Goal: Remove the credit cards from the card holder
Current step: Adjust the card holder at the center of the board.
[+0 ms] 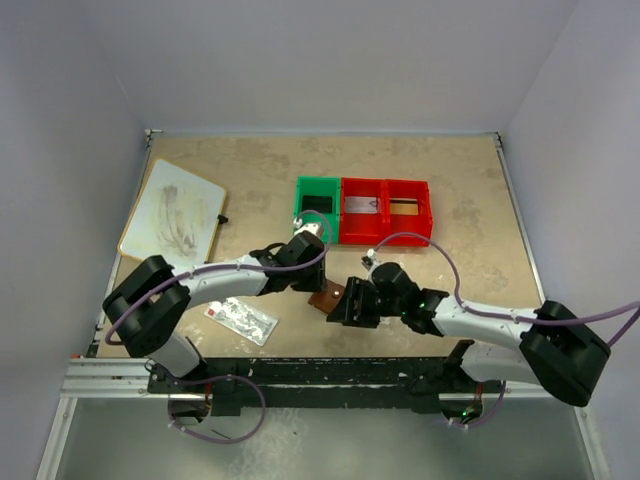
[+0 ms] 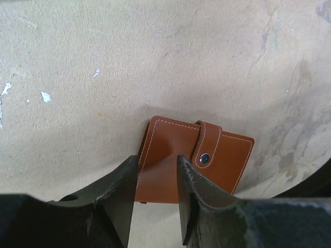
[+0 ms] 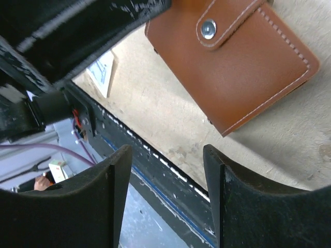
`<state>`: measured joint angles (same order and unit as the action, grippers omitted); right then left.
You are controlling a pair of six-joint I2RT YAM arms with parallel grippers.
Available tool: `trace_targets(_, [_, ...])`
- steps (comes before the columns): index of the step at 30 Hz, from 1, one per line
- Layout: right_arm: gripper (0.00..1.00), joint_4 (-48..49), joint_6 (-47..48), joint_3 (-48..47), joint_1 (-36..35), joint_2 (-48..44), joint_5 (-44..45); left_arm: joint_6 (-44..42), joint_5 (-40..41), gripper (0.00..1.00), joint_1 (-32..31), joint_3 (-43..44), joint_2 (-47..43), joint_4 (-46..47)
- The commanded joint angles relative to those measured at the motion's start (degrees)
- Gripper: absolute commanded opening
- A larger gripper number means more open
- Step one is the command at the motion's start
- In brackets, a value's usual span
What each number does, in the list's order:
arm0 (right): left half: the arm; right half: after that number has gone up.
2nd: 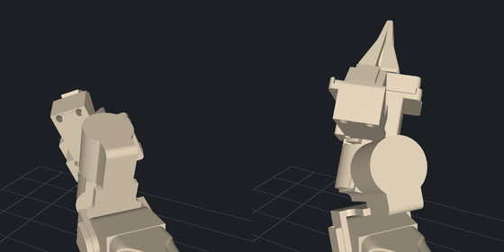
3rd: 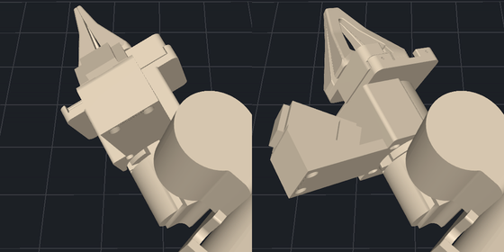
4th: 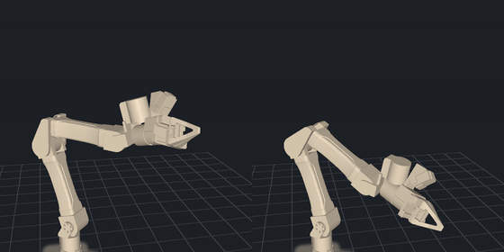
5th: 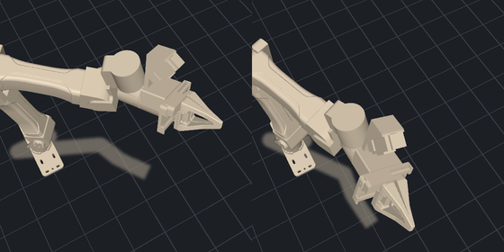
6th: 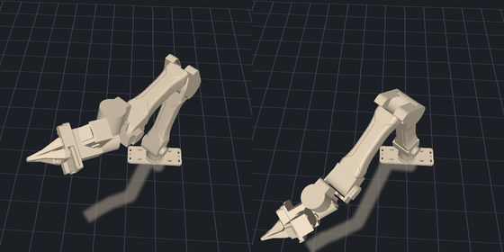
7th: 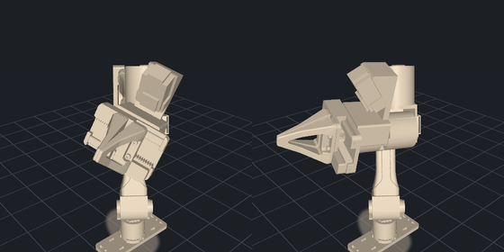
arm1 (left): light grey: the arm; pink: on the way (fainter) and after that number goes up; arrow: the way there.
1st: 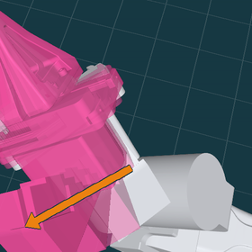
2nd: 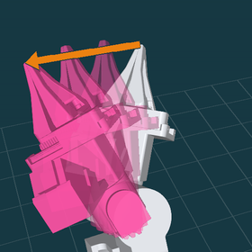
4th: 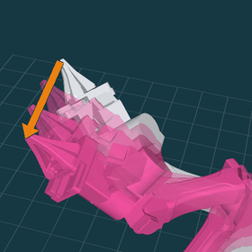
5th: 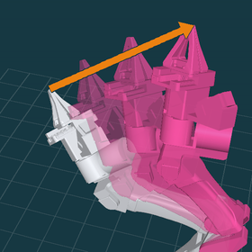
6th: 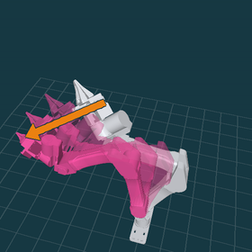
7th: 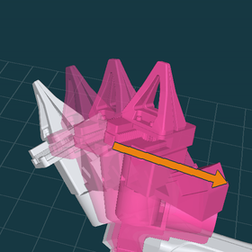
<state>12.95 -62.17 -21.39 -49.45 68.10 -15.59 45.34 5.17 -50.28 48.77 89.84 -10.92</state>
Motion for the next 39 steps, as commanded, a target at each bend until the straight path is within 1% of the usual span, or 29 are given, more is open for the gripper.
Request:
trace_targets(1, [0.61,-8.67,-1.24,-4.39,-0.21,-3.22,8.35,-1.21,3.28,0.34,0.01,2.42,-0.29,-0.55])
trace_targets(2, [0.62,-13.43,-1.24,-5.17,-0.21,-4.65,10.17,-1.22,5.47,0.34,0.03,2.61,-1.12,-2.06])
trace_targets(4, [0.63,-19.34,-0.02,-6.71,0.99,-7.72,15.39,-0.95,9.87,0.35,0.01,2.07,-3.69,-4.95])
trace_targets(6, [0.63,-20.58,4.4,-7.69,4.39,-10.39,15.8,-0.22,11.88,0.35,0.06,0.95,-7.06,-6.92])
trace_targets(7, [0.62,-20.3,6.51,-7.9,6.91,-10.83,14.72,0.48,11.29,0.35,0.1,0.01,-8.52,-7.22])
trace_targets(10, [0.61,-17.23,11.42,-8.14,12.63,-8.95,10.49,2.63,5.17,0.37,0.01,-3.4,-12.09,-6.7])
trace_targets(12, [0.61,-14.73,14.25,-9.56,13.64,-4.82,7.96,4.12,-1.07,0.38,0.01,-5.7,-12.54,-5.73])
trace_targets(15, [0.61,-14.04,16.57,-13.41,13.71,2.94,4.31,5.98,-11.75,0.38,-0.15,-8.6,-12.36,-1.68])
trace_targets(16, [0.6,-13.25,16.67,-13.9,13.69,4.77,3.0,6.68,-13.75,0.39,-0.17,-9.33,-12.38,-0.44])
trace_targets(17, [0.6,-12.13,16.07,-13.8,13.69,6.1,1.74,7.65,-14.69,0.39,-0.22,-10.18,-12.43,0.81])
trace_targets(20, [0.6,-3.36,12.71,-9.89,13.73,6.9,-1.85,10.22,-16.6,0.39,-0.26,-12.78,-12.4,5.89])
trace_targets(22, [0.6,-0.85,11.95,-8.61,13.68,7.44,-2.49,11.68,-17.45,0.4,-0.26,-13.45,-11.37,8.68])
trace_targets(26, [0.58,1.34,12.03,-7.38,13.74,8.7,-2.53,12.22,-13.57,0.4,-0.26,-13.0,-8.7,10.46])
trace_targets(29, [0.56,6.07,7.83,-3.67,13.27,7.62,-5.25,11.64,-8.69,0.4,-0.25,-11.54,-6.75,9.92])
trace_targets(32, [0.55,11.06,4.03,0.06,10.48,6.25,-5.87,10.21,-2.68,0.39,-0.14,-9.65,-5.5,7.53])
trace_targets(36, [0.55,11.19,1.04,0.22,4.77,6.17,-3.0,7.71,1.68,0.39,-0.07,-6.53,-4.09,3.6])
trace_targets(39, [0.54,9.92,-0.61,-0.09,2.8,5.67,-1.27,6.74,3.49,0.39,-0.06,-5.53,-4.03,2.56])
